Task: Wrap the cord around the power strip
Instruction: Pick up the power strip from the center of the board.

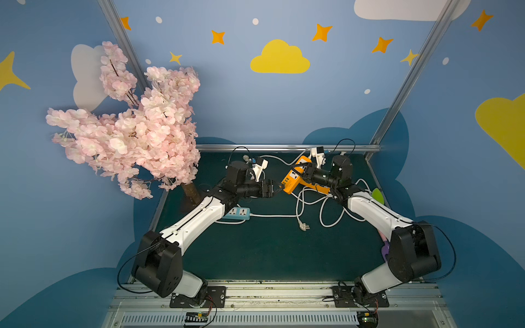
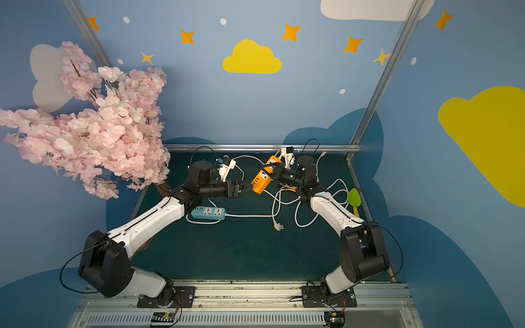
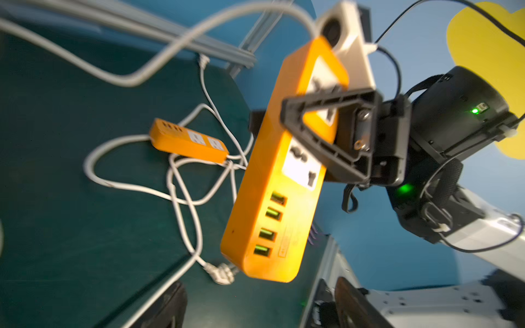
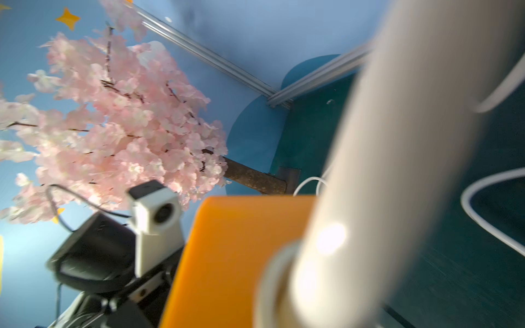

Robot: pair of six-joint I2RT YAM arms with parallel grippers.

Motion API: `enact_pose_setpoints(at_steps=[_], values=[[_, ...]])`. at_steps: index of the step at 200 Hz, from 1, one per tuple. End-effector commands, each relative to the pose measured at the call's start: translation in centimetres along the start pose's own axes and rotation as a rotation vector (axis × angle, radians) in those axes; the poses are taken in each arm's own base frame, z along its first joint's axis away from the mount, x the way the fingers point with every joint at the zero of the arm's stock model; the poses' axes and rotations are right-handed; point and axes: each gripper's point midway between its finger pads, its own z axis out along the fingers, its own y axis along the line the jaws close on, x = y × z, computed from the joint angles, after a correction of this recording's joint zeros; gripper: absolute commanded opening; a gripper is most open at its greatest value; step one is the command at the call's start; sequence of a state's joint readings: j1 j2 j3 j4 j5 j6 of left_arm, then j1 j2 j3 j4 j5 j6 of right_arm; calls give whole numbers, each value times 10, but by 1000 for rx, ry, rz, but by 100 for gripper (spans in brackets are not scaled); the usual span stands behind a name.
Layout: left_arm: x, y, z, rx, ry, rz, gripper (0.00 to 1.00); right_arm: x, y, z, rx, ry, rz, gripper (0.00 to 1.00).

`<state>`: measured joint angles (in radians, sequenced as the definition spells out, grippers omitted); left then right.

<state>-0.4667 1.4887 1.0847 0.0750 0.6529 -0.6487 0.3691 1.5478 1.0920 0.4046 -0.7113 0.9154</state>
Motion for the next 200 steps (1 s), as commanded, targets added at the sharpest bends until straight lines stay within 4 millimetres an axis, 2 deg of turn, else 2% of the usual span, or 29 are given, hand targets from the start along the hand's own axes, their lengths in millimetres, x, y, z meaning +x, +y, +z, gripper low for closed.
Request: enact_pose_setpoints(at_steps=[1, 17, 61, 100, 126, 167, 180, 184, 200], values=[[-7, -31, -3, 255, 14, -141, 84, -12, 55, -3, -198, 1, -116, 23], [-12, -32, 2, 305, 8, -175, 84, -11, 63, -1, -241, 11, -99, 23], [-17, -42, 11, 358, 1, -186, 77, -11, 78, 1, -338, 24, -79, 22], [-23, -43, 13, 406, -8, -211, 58, -12, 85, 1, -366, 33, -78, 23], [-27, -45, 11, 408, -23, -200, 56, -9, 89, 3, -386, 55, -73, 23], [-30, -49, 10, 410, -39, -178, 29, -13, 89, 7, -395, 55, -32, 25], [-32, -53, 8, 412, -45, -161, 16, -14, 88, 7, -392, 57, -20, 30], [-32, -55, 7, 412, -46, -152, 12, -15, 87, 7, -388, 55, -16, 35], [-38, -64, 1, 408, -63, -100, 3, -18, 79, 7, -358, 51, 15, 64]])
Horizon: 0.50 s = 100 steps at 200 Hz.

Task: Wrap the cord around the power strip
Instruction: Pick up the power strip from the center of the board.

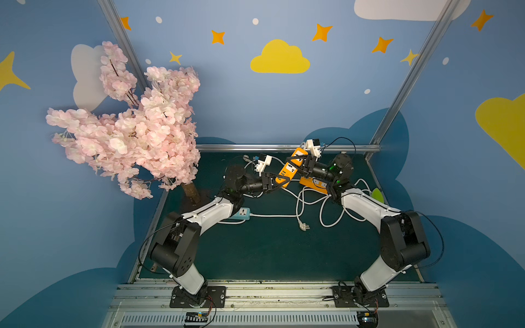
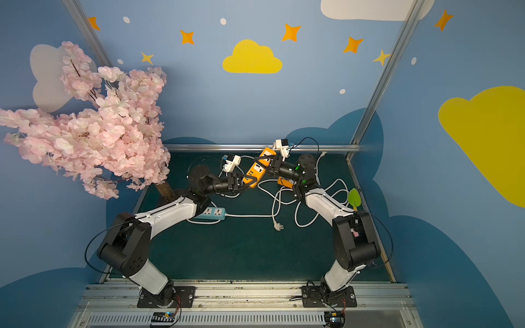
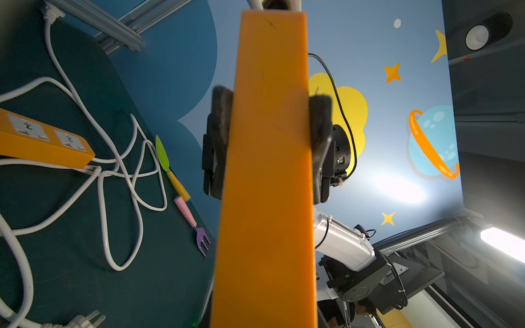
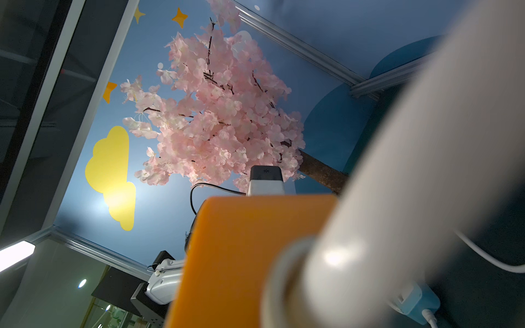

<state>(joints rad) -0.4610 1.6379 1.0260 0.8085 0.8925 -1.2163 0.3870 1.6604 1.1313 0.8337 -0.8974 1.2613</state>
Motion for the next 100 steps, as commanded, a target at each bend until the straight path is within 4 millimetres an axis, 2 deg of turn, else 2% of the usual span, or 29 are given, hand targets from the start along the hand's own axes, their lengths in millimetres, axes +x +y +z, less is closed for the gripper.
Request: enact_pose_setpoints(at_steps=[1, 9, 25, 66, 86, 100], values=[[-10, -18, -2, -4, -24, 77, 2, -10, 27, 1, -50, -6, -65, 66], [-12, -27, -3, -5, -28, 114, 3, -12, 22, -4, -27, -19, -55, 79], [-17, -44, -8, -40, -27, 204, 2, -15, 12, -17, 17, -47, -47, 85], [-37, -83, -18, -129, -64, 411, 3, -8, -2, -54, 103, -64, -126, 86], [-50, -109, -15, -96, -88, 451, 3, -10, -44, -72, 350, -116, -174, 85], [-55, -125, -13, -70, -101, 469, 2, -17, -57, -75, 489, -165, -295, 85]])
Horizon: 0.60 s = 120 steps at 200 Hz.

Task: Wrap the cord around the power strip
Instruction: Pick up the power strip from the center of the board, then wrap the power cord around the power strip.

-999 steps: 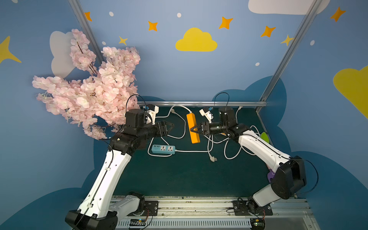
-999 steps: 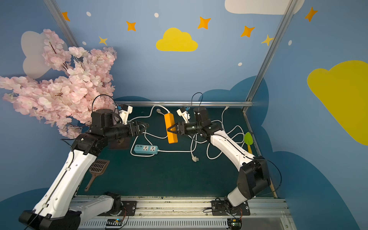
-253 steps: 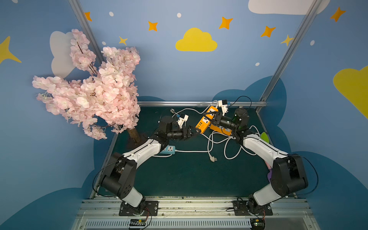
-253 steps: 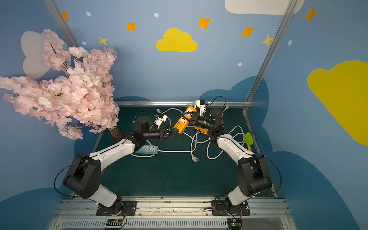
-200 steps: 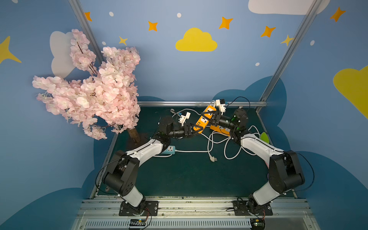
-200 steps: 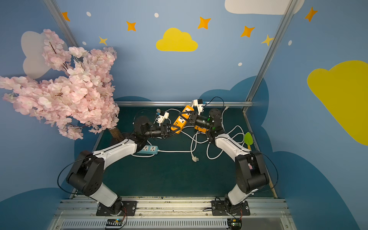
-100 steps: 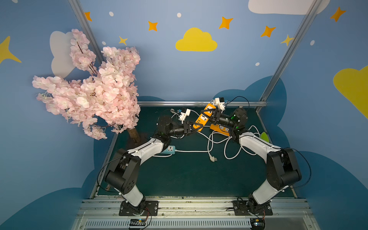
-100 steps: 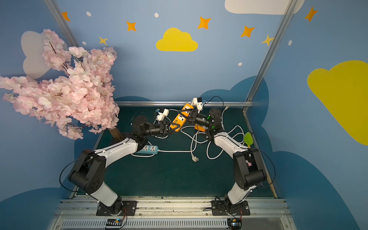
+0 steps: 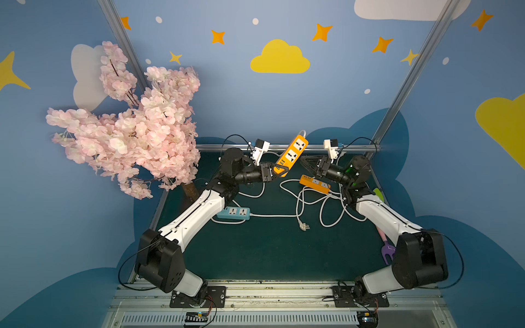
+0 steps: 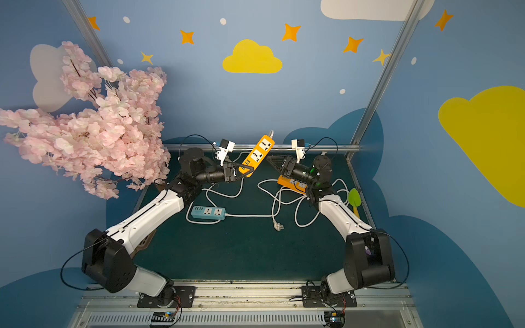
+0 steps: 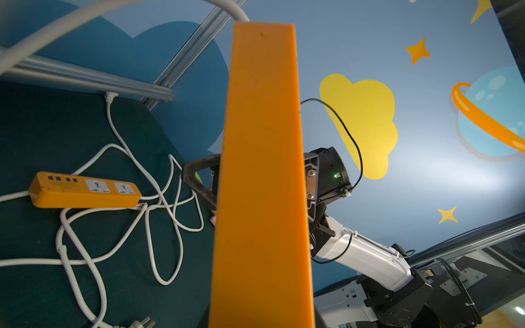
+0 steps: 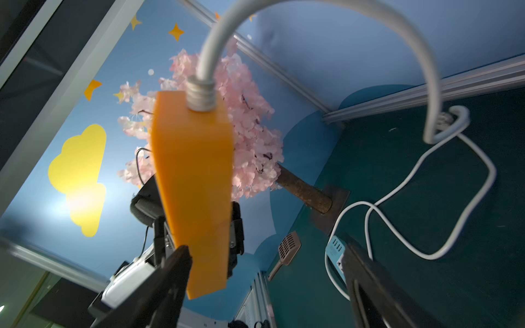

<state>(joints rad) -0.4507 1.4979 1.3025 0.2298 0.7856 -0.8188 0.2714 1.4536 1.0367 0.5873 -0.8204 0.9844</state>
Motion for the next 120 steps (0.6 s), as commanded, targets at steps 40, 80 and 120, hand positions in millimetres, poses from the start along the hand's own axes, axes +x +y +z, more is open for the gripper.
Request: enact_pose_setpoints(at_steps=[40, 80, 120], values=[[-51, -90, -10, 115, -124, 239, 2, -27, -74, 17, 435, -229, -396, 86], [-60, -122, -13, 149, -155, 266, 2, -38, -81, 68, 457, -295, -603, 86], [-66, -142, -19, 172, -190, 261, 2, -41, -104, 106, 426, -350, -657, 86]])
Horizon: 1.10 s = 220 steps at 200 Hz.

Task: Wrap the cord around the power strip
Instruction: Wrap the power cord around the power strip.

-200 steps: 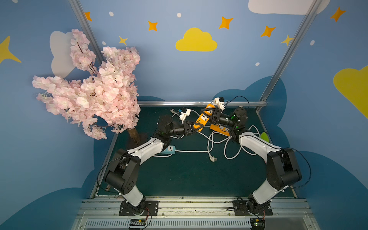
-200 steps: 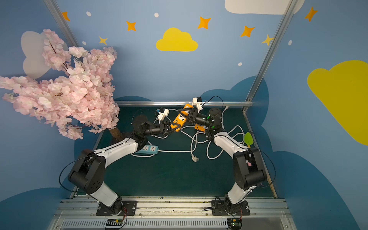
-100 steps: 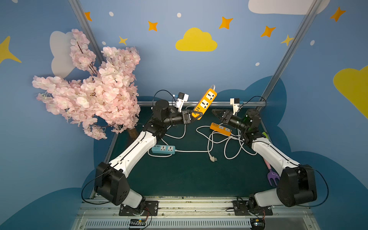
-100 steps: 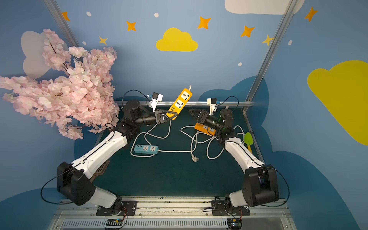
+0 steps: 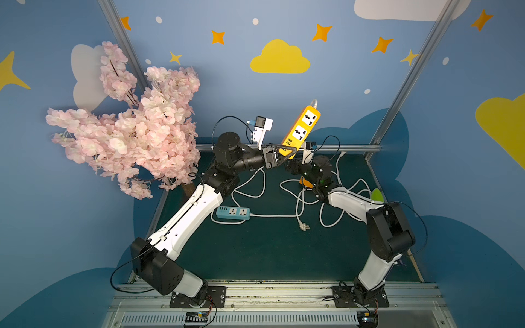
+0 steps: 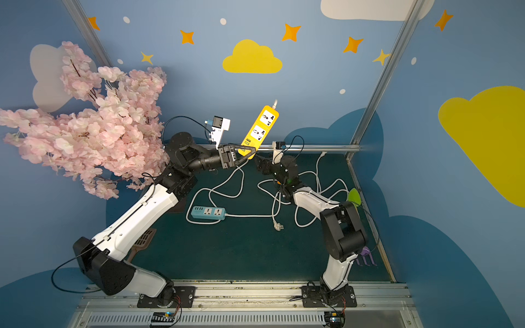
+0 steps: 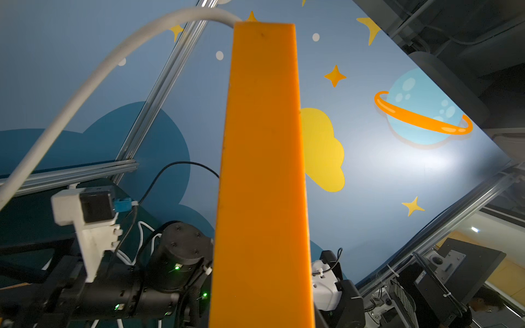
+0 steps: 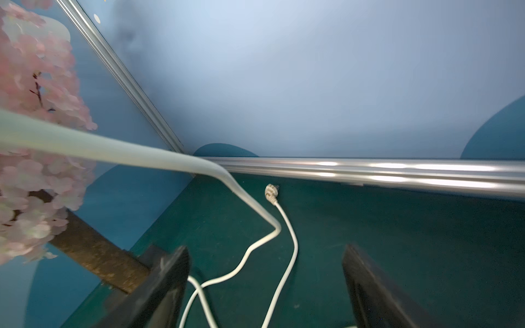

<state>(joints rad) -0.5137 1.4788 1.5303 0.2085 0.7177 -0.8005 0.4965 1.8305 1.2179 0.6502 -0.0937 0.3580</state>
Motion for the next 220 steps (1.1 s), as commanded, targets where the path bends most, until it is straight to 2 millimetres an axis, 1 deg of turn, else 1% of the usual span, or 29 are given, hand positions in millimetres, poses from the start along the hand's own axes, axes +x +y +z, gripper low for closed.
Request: enact_pose_setpoints(at_steps=[1, 24, 38, 46, 48, 59, 73, 92, 98, 112, 119, 130, 139, 145, 156, 167, 169, 173, 175, 188, 208, 214, 220], values=[[-28, -44, -11, 61, -80, 80, 2, -30, 8, 18, -15, -153, -75, 86], [-28, -49, -9, 74, -83, 65, 2, -23, 23, 40, -57, -162, -80, 86], [-27, -52, -9, 78, -85, 58, 2, -16, 23, 55, -45, -162, -78, 86], [-27, -53, -9, 78, -86, 56, 2, -10, 20, 63, -40, -161, -68, 85], [-27, -53, -9, 80, -87, 57, 2, -12, 21, 65, -41, -168, -67, 85], [-26, -54, -9, 78, -89, 51, 2, -7, 16, 76, -19, -173, -58, 84], [-27, -55, -10, 78, -93, 45, 3, -5, 13, 89, -18, -191, -51, 82], [-28, -56, -14, 61, -103, 45, 2, -3, 19, 104, -66, -211, -59, 77], [-28, -54, -15, 52, -104, 44, 2, -3, 22, 108, -70, -210, -63, 71], [-30, -50, -20, 22, -118, 46, 3, 1, 23, 112, -68, -204, -65, 40], [-34, -45, -24, 0, -132, 50, 2, 3, 22, 109, -67, -203, -62, 29], [-40, -36, -31, -38, -157, 59, 3, 6, 26, 99, -70, -189, -72, 15], [-46, -22, -37, -83, -181, 55, 3, 11, 29, 88, -66, -155, -94, 5], [-50, -13, -40, -105, -201, 47, 3, 16, 31, 80, -62, -128, -109, 0], [-58, 3, -46, -130, -238, 40, 2, 26, 37, 64, -61, -71, -134, 0], [-65, 24, -51, -178, -266, 32, 2, 35, 43, 45, -64, -13, -170, 0], [-67, 28, -52, -188, -270, 31, 2, 39, 43, 42, -62, 5, -177, 0], [-69, 35, -53, -206, -279, 34, 2, 37, 47, 35, -66, 12, -192, 0], [-71, 38, -53, -213, -282, 35, 2, 46, 45, 32, -59, 49, -198, 0], [-77, 57, -54, -273, -283, 60, 2, 57, 52, 9, -66, 152, -242, 0], [-77, 91, -51, -406, -234, 136, 3, 73, 60, -28, -46, 291, -370, 0], [-77, 100, -51, -446, -211, 166, 3, 73, 64, -40, -43, 321, -415, 0], [-74, 114, -51, -498, -184, 190, 2, 75, 66, -52, -35, 351, -461, 0]])
